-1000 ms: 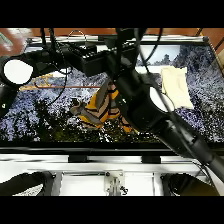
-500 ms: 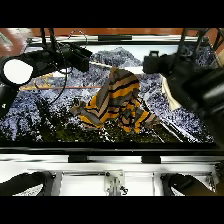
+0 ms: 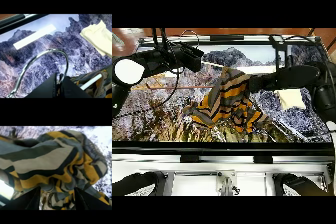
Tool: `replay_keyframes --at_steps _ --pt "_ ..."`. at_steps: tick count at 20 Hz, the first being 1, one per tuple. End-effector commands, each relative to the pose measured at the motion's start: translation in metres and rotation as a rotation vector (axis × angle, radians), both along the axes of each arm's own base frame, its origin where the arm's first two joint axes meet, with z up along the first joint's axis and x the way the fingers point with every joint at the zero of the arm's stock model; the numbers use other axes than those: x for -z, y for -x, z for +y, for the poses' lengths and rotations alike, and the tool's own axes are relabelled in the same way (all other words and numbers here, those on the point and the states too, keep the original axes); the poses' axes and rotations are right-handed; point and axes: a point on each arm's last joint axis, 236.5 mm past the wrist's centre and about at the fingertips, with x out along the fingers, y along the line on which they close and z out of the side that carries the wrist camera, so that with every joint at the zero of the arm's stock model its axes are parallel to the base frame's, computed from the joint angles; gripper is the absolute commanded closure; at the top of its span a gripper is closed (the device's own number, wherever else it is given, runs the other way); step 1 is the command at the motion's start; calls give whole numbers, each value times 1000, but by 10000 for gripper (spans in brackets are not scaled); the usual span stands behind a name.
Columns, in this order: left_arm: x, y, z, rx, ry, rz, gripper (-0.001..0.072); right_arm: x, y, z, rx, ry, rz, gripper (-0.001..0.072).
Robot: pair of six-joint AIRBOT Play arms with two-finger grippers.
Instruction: Fold the shirts.
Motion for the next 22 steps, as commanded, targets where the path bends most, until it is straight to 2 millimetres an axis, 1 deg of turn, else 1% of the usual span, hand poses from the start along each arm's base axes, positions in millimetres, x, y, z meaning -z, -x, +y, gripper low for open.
replay_keyframes --at_steps 1,5,7,8,9,11,12,13,14,16,17,18,20,22 --pt "-1 -2 4 -9 -1 -3 653 10 5 16 -129 15 -5 186" --pt "-1 -4 7 -14 -1 -3 653 14 -3 3 -148 100 -53 187" --pt "-1 -4 6 -14 0 -3 653 21 -6 3 -149 107 -40 186" --pt "-1 -4 6 -14 0 -3 653 27 -7 7 -152 97 -21 187" --pt "-1 -4 6 -14 0 -3 653 34 -7 14 -159 71 5 186" --pt "-1 -4 6 -14 0 -3 652 40 -5 30 -201 13 32 187" --pt "-1 -4 6 -14 0 -3 653 42 -6 32 -211 9 32 187" --pt "-1 -4 6 -14 0 -3 653 44 -8 32 -211 16 26 207" --pt "-1 -4 6 -14 0 -3 653 44 -12 30 -206 24 11 292" --pt "-1 -4 6 -14 0 -3 653 39 -24 28 -185 28 -40 515" --pt "-1 -4 7 -14 0 -3 653 37 -27 28 -180 27 -57 602" --pt "-1 -4 7 -14 0 -3 653 35 -28 29 -181 27 -65 637" --pt "-1 -4 7 -14 -1 -3 653 31 -23 27 -194 37 -66 638" --pt "-1 -4 7 -14 -2 -4 653 18 -17 25 -198 37 -91 638"
